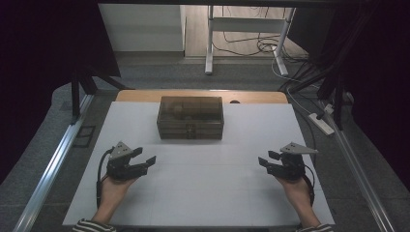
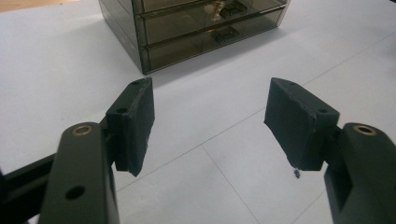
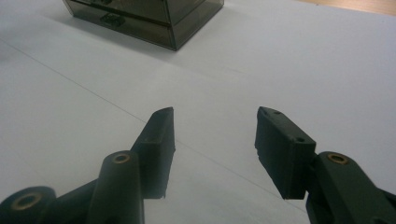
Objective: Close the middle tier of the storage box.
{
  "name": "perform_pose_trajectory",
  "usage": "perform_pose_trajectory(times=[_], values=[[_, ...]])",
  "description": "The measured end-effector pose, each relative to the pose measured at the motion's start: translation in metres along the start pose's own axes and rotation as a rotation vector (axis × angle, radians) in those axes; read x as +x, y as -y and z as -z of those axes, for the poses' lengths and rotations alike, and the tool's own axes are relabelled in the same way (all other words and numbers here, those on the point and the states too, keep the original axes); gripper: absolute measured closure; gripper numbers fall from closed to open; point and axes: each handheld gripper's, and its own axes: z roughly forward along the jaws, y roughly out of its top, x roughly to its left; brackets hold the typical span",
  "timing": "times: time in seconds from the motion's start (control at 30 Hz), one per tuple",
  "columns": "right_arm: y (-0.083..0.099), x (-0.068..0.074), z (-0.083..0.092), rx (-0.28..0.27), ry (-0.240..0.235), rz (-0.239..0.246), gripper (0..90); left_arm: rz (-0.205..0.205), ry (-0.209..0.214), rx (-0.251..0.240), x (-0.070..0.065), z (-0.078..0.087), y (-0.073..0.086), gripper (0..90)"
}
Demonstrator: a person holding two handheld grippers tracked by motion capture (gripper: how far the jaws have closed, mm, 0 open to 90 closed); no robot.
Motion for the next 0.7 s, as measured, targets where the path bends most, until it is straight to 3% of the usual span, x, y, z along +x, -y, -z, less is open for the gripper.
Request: perform_pose_trajectory(times=[0.7], values=[[0.031, -0.009, 0.032, -0.092, 0.015, -0.035, 39.1, 0.0, -0.019, -0.047, -0.004, 0.018, 0.013, 30.5]])
